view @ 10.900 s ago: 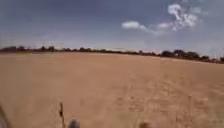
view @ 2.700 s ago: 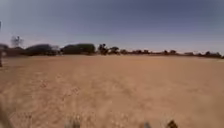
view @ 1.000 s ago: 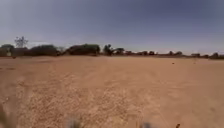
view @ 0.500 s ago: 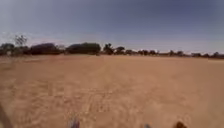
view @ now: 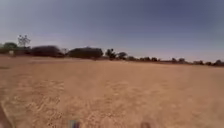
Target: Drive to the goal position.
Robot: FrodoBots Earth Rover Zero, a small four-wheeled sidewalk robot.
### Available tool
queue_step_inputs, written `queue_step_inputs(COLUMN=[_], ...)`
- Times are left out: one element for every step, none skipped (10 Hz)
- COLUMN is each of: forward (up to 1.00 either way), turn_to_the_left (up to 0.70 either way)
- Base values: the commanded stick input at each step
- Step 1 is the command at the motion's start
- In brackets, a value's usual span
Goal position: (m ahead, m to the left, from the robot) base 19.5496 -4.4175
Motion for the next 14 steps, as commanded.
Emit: queue_step_inputs(forward=[0.70,0.70,0.70,0.70,0.70,0.70,0.70,0.70,0.70,0.70,0.70,0.70,0.70,0.70], turn_to_the_left=[0.00,0.00,0.00,0.00,0.00,0.00,0.00,0.00,0.00,0.00,0.00,0.00,0.00,-0.01])
